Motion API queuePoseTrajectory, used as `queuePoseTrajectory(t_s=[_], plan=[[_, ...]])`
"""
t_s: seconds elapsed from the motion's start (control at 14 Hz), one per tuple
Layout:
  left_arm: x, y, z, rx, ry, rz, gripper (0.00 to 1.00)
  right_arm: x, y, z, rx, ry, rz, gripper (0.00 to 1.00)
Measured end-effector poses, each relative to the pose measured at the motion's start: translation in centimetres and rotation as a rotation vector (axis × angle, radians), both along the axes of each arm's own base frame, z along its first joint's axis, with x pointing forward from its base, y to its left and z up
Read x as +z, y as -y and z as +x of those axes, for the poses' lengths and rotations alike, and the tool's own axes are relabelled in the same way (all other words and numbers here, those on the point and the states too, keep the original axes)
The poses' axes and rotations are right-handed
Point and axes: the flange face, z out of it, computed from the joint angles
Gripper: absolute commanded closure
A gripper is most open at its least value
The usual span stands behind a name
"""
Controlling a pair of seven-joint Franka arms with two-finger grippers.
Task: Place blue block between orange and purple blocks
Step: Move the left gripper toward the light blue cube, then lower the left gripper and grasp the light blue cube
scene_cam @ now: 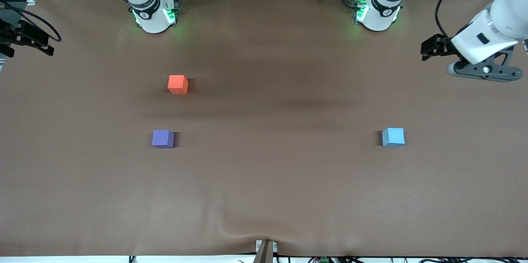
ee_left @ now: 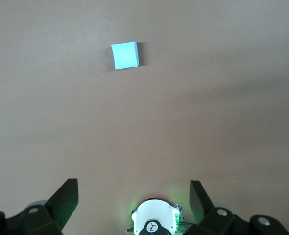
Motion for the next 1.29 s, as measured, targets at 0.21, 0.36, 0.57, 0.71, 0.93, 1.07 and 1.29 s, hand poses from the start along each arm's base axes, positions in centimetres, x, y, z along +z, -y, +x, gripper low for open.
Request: queuePoseTrajectory(t_s=[0.21, 0.36, 0.57, 0.71, 0.93, 1.07, 1.29], plan=[[-1.3, 0.1, 0.7, 0.001, -0.019, 0.001, 0.00, 0.0, 0.0, 0.0, 0.000, 0.000, 0.000, 0.00], [-3.2, -0.7, 2.2, 0.017, -0.024, -0.001, 0.00, 0.0, 0.0, 0.0, 0.000, 0.000, 0.000, 0.00], [-7.8, -2.0, 5.2, 0.041, -0.026, -0.007, 0.00, 0.0, 0.0, 0.0, -0.001, 0.000, 0.000, 0.00], [-11.5, -2.1, 6.9, 0.040, -0.039, -0.005, 0.00, 0.0, 0.0, 0.0, -0.001, 0.000, 0.000, 0.00], [-16.3, -2.9, 8.7, 0.052, 0.016, -0.017, 0.00, 0.0, 0.0, 0.0, 0.000, -0.001, 0.000, 0.00], [-19.7, -4.1, 8.5, 0.067, 0.029, -0.020, 0.00, 0.0, 0.0, 0.0, 0.000, -0.001, 0.000, 0.00], [-24.7, -4.7, 7.5, 0.073, 0.060, -0.029, 0.00, 0.0, 0.0, 0.0, -0.001, -0.001, 0.000, 0.00]])
